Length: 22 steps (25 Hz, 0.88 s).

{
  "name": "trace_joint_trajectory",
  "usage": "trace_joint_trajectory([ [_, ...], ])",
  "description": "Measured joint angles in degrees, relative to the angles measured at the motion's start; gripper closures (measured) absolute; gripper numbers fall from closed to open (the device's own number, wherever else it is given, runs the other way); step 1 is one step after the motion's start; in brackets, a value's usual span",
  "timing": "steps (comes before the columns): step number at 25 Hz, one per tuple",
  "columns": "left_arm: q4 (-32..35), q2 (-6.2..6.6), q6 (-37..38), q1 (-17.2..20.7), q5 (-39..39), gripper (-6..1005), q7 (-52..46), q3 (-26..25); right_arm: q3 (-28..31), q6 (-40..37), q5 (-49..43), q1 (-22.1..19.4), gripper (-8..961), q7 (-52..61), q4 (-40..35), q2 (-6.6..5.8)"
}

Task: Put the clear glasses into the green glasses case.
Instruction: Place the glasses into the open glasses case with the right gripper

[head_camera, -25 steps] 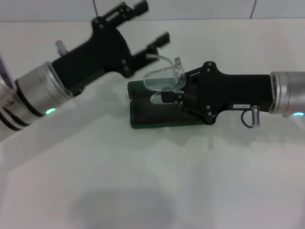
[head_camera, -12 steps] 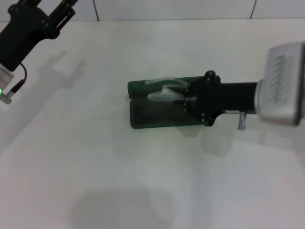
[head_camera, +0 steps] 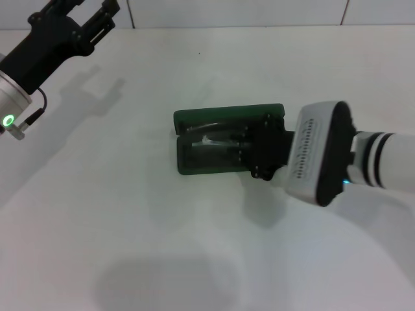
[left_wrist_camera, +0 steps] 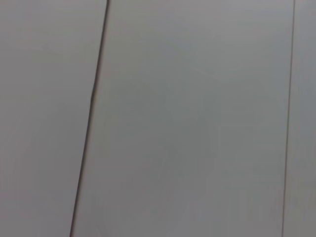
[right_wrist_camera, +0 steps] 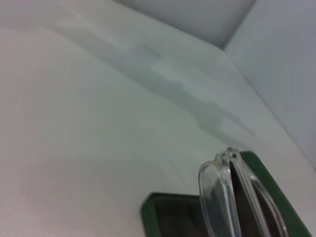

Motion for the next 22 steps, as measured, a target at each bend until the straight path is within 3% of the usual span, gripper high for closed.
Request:
trace_joint_trajectory([
  [5,0.2,0.12,-0.8,-0.6,0.9,303,-0.2,0.0,-5.8,8.0,0.7,0.3,834,1.2,0.1,0.02],
  [15,0.2,-0.05,-1.3,-1.0,1.9,303,-0.4,0.0,-7.1,8.1,0.1,-0.4,835,2.7,-0.7,-0.04],
  [22,-0.1,0.25,-1.3,-0.4,2.0,302,-1.4,0.0,-6.6,6.3,-1.7,-1.7,736,2.7,-2.9,-0.49],
])
